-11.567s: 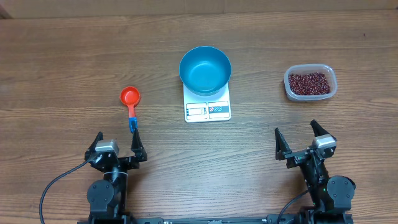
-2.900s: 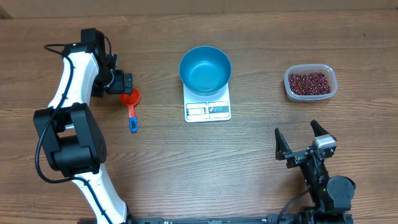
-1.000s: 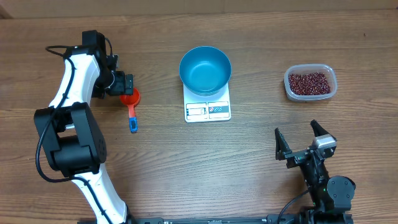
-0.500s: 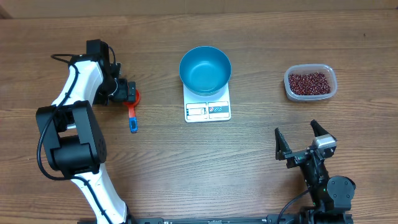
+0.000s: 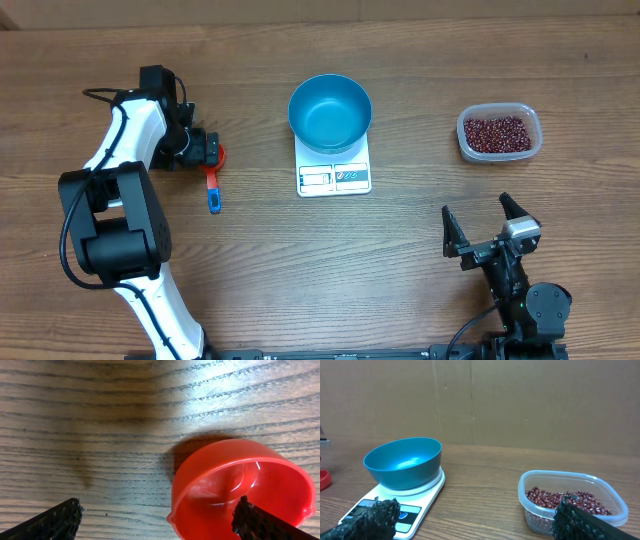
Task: Scoop item into bowl and weigh 150g on scale
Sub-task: 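Lower the left gripper and close it on the red scoop's rim, then lift the red scoop with the left gripper toward the scale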
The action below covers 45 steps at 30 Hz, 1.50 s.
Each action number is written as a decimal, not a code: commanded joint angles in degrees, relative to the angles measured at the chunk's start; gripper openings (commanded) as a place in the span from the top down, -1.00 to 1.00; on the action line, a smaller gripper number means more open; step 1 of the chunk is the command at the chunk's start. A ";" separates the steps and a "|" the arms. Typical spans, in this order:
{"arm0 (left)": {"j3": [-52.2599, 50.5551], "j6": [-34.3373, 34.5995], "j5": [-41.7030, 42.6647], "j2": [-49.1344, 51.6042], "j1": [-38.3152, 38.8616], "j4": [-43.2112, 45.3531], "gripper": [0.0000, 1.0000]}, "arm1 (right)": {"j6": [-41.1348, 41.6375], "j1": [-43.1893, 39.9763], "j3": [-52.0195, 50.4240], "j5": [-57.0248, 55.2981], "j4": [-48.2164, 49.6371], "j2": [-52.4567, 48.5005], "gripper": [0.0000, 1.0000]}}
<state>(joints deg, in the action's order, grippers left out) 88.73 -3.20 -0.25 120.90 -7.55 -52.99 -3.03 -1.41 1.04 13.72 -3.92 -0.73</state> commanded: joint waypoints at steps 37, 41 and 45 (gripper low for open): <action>-0.52 -0.87 -0.17 0.70 0.07 1.46 0.92 | -0.04 0.33 -0.59 -0.11 0.37 0.55 -1.00; -0.52 -0.81 -0.15 0.72 0.07 1.49 0.92 | -0.04 0.33 -0.59 -0.11 0.37 0.55 -1.00; -0.50 -0.44 -0.17 0.70 0.07 1.36 0.92 | -0.04 0.33 -0.59 -0.11 0.37 0.57 -1.00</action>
<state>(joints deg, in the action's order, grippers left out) 88.73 -3.57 -0.23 120.90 -7.55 -51.59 -3.03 -1.41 1.04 13.72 -3.92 -0.73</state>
